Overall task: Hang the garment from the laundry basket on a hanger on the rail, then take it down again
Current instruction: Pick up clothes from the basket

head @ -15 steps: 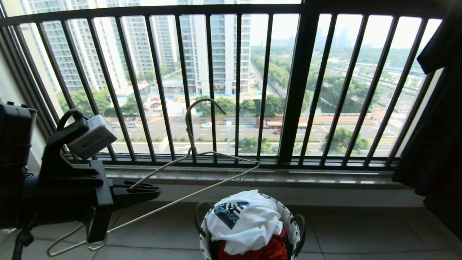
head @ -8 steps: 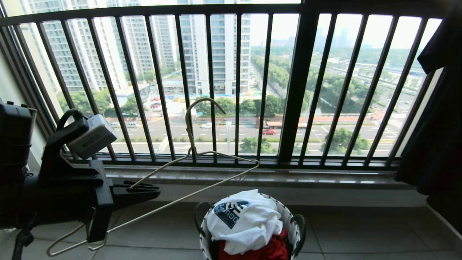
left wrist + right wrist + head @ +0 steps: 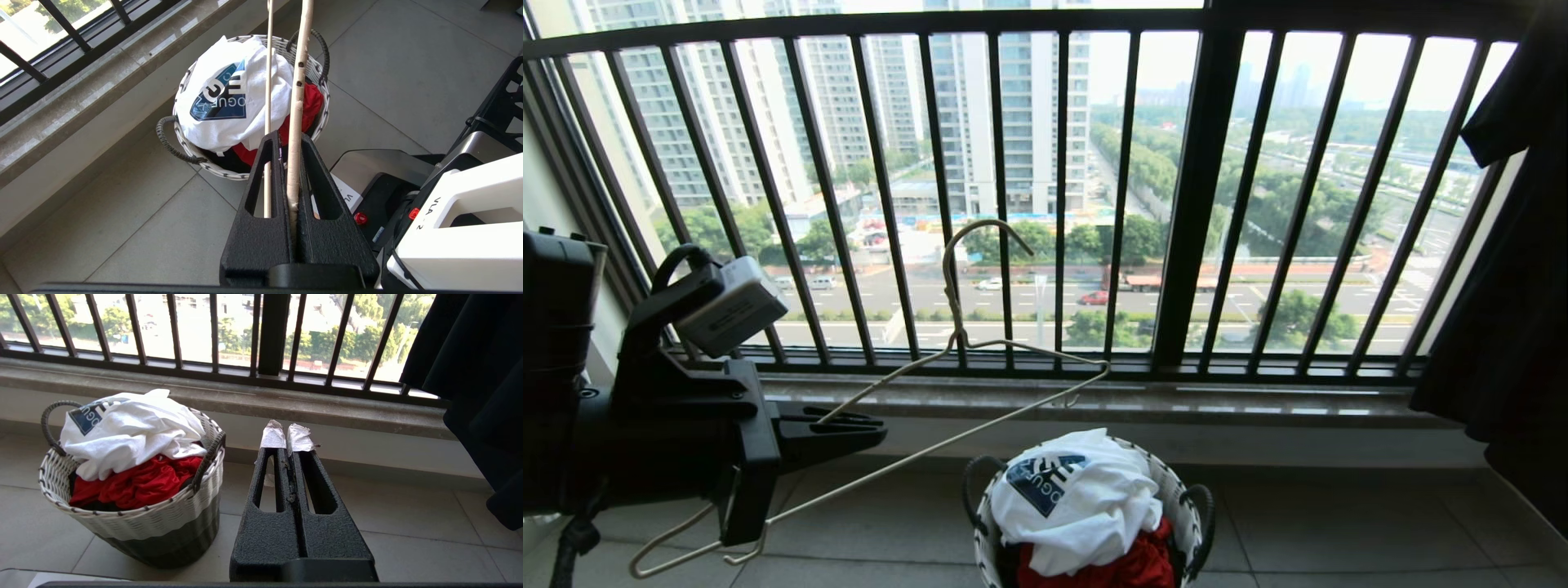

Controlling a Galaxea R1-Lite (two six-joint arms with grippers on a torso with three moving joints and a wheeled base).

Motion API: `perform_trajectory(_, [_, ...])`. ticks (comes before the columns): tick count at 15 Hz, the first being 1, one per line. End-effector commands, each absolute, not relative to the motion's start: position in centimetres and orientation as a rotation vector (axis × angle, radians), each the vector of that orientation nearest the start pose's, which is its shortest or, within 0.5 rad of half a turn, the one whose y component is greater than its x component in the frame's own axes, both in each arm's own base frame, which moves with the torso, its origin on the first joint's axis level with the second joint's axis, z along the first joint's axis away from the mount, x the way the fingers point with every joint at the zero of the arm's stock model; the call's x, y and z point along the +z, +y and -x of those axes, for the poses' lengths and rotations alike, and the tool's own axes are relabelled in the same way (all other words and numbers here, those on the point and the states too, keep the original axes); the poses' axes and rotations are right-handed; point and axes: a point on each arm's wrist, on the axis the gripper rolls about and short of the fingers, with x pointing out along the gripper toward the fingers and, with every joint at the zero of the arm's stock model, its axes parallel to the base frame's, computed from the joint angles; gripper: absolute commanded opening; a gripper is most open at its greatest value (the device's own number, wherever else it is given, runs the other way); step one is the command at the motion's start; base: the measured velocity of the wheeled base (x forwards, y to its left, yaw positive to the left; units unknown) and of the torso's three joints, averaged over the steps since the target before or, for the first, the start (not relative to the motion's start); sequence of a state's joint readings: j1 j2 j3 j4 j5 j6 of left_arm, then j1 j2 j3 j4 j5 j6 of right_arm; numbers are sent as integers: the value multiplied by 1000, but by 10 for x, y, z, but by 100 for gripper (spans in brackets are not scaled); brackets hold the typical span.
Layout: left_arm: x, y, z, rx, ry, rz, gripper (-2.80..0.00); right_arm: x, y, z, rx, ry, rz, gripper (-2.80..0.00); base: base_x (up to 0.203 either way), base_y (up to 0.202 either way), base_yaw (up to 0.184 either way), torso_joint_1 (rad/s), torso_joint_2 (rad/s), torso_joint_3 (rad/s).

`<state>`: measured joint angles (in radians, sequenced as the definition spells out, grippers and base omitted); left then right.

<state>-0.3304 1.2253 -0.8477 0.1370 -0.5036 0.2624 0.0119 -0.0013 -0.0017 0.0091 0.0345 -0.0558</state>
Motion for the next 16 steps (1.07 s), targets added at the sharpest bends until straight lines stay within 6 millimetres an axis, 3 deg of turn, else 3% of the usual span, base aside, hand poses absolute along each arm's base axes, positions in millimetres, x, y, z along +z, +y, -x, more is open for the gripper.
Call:
perform_trajectory(1, [241, -66, -159, -880, 405, -197, -280, 75, 1, 23, 48, 6, 57, -280, 0, 0, 0, 0, 0, 0])
perform_trajectory(16, [243, -65, -156, -881, 392, -198, -280, 75, 0, 23, 49, 6, 57, -280, 0, 0, 0, 0, 0, -6])
